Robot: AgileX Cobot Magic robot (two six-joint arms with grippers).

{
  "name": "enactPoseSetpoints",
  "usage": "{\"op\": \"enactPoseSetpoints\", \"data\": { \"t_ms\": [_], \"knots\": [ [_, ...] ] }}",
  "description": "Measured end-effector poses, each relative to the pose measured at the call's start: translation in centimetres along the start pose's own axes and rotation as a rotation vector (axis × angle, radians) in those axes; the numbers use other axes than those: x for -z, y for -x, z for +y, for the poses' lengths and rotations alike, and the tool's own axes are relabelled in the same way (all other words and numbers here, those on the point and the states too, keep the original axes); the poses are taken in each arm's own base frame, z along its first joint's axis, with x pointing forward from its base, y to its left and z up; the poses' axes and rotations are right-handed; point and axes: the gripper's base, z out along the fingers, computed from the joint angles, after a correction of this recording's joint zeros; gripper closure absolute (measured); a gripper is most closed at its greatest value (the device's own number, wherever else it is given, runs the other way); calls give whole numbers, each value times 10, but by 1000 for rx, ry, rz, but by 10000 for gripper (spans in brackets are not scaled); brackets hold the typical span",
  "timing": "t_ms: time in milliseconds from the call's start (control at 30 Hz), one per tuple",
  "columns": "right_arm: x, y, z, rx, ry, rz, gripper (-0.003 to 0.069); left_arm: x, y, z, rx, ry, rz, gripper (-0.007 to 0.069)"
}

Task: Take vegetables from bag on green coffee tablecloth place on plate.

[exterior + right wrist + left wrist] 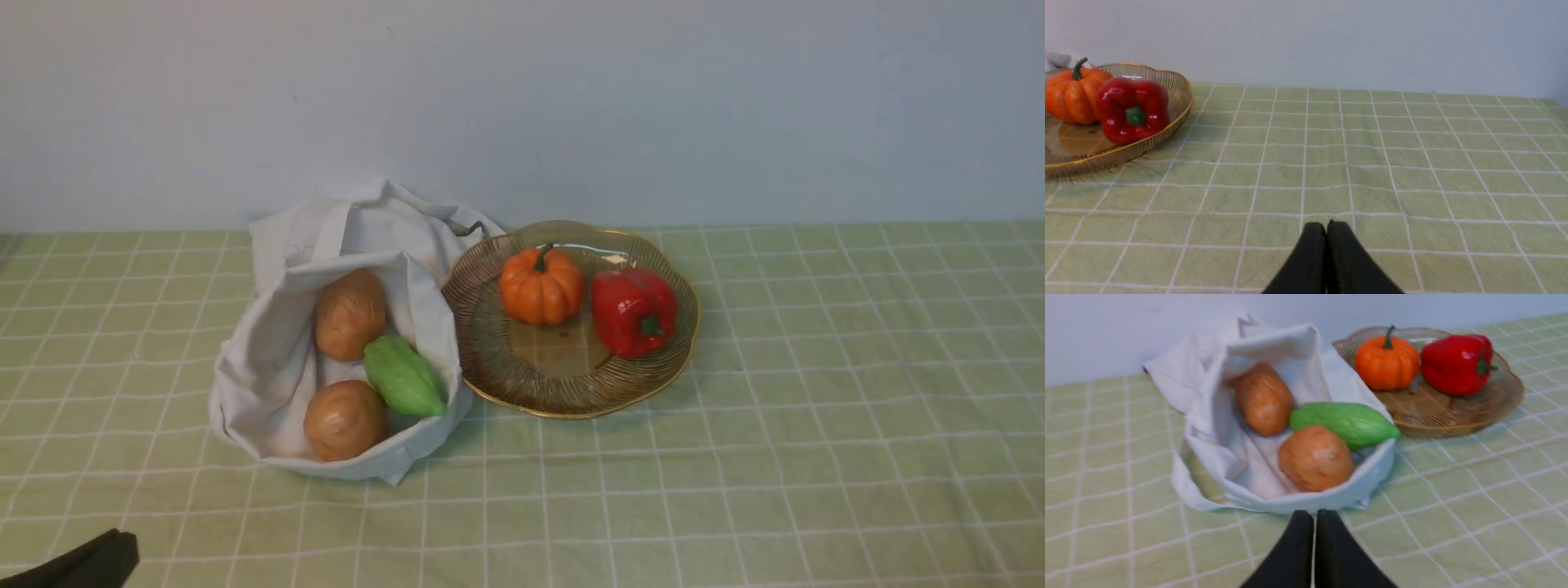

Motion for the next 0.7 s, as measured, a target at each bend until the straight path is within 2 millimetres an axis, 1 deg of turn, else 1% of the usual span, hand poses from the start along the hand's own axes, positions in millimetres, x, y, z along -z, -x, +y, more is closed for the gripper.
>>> {"op": "enactPoseSetpoints", "data": {
  "t_ms": [67, 100, 333, 700],
  "knots": [
    [0, 0, 0, 0, 0, 0, 673, 3, -4, 2, -5, 37, -8, 629],
    [0, 0, 0, 0, 0, 0, 673, 3, -10, 4, -6, 60, 5, 629],
    [0, 0, 0, 0, 0, 0, 673, 1, -39, 6, -13, 93, 48, 629],
    [0, 0, 0, 0, 0, 0, 673, 1, -41, 7, -7, 114, 54, 629]
  ]
}}
